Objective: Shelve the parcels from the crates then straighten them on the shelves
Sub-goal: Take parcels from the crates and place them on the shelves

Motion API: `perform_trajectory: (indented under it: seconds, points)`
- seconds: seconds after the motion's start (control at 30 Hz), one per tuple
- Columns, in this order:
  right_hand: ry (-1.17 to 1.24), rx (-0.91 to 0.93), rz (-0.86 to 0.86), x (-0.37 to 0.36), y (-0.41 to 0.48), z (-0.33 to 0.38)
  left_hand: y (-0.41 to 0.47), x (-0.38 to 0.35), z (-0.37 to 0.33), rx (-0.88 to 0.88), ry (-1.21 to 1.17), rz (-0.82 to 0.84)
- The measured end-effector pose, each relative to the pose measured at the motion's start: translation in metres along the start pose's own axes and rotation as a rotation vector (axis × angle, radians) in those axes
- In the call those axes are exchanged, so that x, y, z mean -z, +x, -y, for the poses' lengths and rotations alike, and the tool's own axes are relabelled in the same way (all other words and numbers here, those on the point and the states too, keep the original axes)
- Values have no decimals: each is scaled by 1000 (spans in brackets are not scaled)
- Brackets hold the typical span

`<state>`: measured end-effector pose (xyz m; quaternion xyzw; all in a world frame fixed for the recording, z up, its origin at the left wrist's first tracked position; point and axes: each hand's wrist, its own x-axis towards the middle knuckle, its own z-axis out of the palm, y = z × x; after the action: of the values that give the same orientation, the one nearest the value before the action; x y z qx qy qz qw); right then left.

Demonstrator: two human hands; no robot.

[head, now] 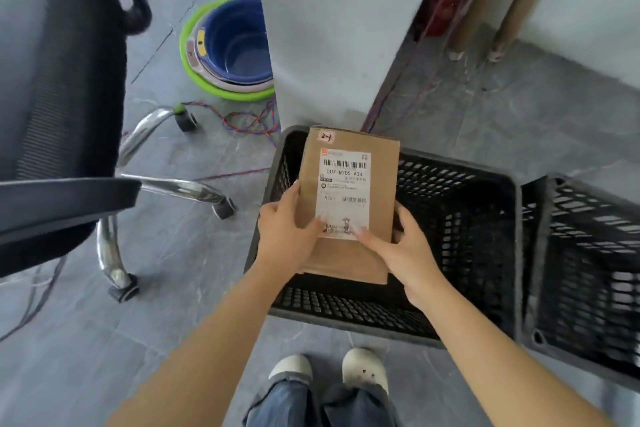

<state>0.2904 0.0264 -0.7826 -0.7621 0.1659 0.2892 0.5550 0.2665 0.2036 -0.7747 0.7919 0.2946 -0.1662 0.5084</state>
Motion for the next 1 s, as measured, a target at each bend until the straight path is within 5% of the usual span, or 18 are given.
perform_trajectory:
  seconds: [0.23, 0.47, 1.0]
  points:
    - [94, 183, -83, 76, -142, 121, -120, 61, -132, -83, -299, 302]
    - [141, 368, -251, 167, -297, 183, -251, 69, -248, -307, -253, 426]
    - [169, 646, -1004, 354, -653, 278, -550, 18, -523, -990, -101, 900]
